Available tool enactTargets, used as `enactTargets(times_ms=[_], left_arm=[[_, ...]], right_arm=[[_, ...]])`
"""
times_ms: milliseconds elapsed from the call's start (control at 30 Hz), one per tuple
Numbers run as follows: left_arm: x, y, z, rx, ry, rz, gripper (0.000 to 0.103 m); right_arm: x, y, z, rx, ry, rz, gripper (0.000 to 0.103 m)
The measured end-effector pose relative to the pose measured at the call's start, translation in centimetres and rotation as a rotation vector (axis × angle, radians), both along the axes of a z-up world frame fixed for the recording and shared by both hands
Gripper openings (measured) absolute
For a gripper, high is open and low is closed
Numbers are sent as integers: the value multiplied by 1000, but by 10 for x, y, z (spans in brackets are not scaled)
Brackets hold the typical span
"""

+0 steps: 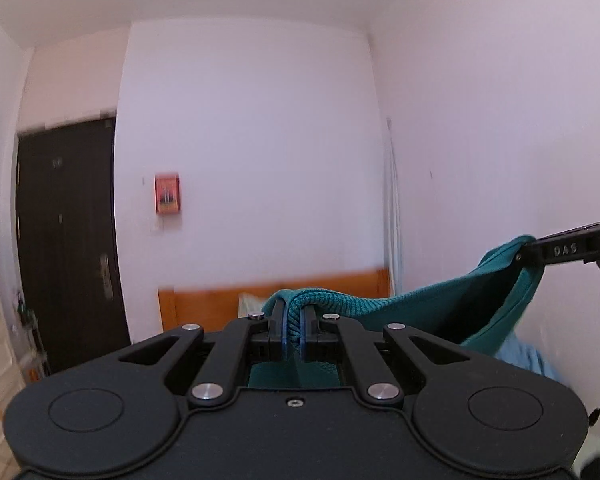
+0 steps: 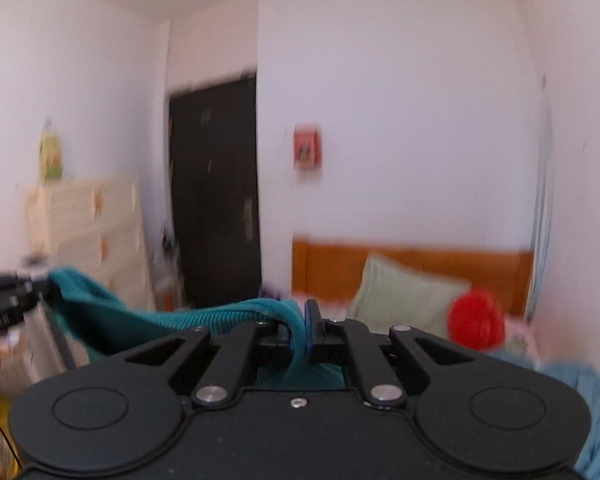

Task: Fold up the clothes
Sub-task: 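Lift the sweatshirt by its hem with both tools and shake it out, then lay the sweatshirt flat on the bed with both tools, hem held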

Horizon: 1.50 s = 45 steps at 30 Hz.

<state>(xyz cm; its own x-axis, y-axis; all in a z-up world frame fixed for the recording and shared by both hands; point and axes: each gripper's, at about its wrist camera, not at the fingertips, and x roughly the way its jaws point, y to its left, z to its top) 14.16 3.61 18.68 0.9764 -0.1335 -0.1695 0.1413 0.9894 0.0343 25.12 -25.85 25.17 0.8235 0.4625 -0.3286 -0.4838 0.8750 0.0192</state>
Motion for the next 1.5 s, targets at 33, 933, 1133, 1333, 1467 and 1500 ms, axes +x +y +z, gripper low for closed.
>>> enactTargets(times_ms=[33, 933, 1133, 1333, 1467, 1500], left_arm=[[-8, 1, -27, -4, 46, 1, 5], [-133, 4, -338, -30, 925, 45, 5], [-156, 5, -346, -12, 1016, 35, 5], [-172, 6, -363, -21, 1121, 33, 5], [-179, 1, -378, 6, 1193, 10, 5], [-181, 1, -383, 7, 1212, 10, 5]], right_arm=[[-7, 0, -29, -14, 53, 8, 4], [-213, 47, -396, -234, 808, -21, 4], [-228, 47, -414, -257, 884, 20, 4], [-251, 44, -432, -282, 977, 51, 4], [-257, 42, -441, -286, 1025, 42, 4], [-259, 41, -446, -285, 1045, 40, 4]])
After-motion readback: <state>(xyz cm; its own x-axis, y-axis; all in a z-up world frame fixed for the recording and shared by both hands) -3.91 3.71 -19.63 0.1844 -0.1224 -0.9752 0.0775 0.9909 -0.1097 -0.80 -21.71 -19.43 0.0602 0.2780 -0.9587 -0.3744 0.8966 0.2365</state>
